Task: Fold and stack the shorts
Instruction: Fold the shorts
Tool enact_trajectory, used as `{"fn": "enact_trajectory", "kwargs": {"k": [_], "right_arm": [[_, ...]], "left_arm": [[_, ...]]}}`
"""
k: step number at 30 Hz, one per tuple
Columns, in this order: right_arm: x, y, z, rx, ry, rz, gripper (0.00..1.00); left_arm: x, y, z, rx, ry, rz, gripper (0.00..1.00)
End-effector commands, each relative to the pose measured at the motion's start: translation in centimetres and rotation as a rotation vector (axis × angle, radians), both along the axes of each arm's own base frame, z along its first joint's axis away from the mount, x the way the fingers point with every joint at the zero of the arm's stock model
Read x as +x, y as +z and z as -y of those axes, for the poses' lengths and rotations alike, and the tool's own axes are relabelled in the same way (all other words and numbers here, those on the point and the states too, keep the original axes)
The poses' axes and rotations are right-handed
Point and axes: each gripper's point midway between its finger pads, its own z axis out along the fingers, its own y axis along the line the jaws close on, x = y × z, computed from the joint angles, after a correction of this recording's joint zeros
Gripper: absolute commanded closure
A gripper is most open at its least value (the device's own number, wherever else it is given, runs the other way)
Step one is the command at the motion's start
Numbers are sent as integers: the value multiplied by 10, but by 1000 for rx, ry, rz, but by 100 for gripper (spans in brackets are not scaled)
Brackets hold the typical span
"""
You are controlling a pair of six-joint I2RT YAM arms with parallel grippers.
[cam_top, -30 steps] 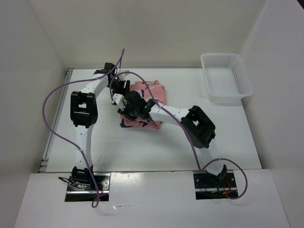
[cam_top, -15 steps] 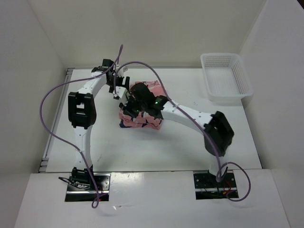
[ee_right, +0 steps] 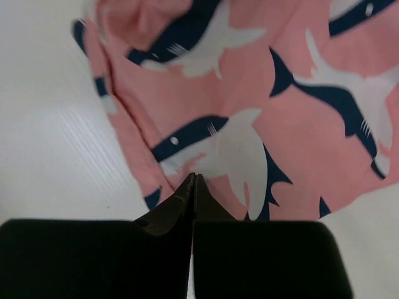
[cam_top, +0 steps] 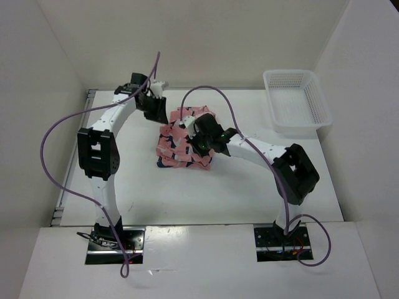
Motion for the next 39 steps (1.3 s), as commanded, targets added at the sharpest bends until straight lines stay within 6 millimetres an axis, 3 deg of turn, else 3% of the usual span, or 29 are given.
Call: {"fn": "enact_trajectory", "kwargs": {"k": [1, 5, 10, 13, 19, 21, 22, 26, 27, 29, 30, 32, 33, 36, 37, 39], "right_arm": [[1, -20, 14, -28, -74, -53, 100], [-14, -58, 29, -74, -94, -140, 100], [-22, -95, 37, -121, -118, -198, 100], [-20, -97, 37, -132, -124, -199, 100], [-19, -92, 36, -123, -124, -190, 99], [-18, -81, 37, -126, -95, -157, 98], [-9, -65, 33, -112, -93, -122, 98], [18, 13, 33, -22, -119, -9, 91], [30, 37, 41, 4, -148, 20, 78], [41, 71, 51, 45, -173, 80, 72], [46, 98, 66, 72, -197, 132, 68], [56, 127, 89, 82, -246, 210, 62], [62, 151, 109, 108, -299, 267, 53], [69, 172, 157, 88, -440, 339, 52], [76, 175, 185, 84, -522, 345, 47], [77, 172, 222, 90, -651, 335, 46]], "left_arm": [[-53, -46, 17, -18, -65, -219, 64], [-84, -71, 26, -57, -99, -330, 64], [-101, -103, 33, -34, -122, -373, 64], [-109, -123, 26, 3, -106, -400, 64], [-112, -138, 21, 58, -93, -395, 63], [-105, -127, 25, 40, -99, -366, 58], [-104, -119, 26, 30, -103, -356, 56], [-97, -88, 28, 19, -105, -291, 37], [-91, -68, 28, 21, -100, -241, 27], [-85, -48, 27, 20, -97, -185, 19], [-80, -32, 24, 13, -86, -143, 15], [-70, -8, 18, 12, -66, -75, 3], [-64, 6, 8, 12, -41, -30, 0], [-53, 33, -12, 24, 14, 52, 0], [-49, 41, -19, 33, 36, 82, 0], [-50, 56, -36, 53, 83, 134, 0]]}}
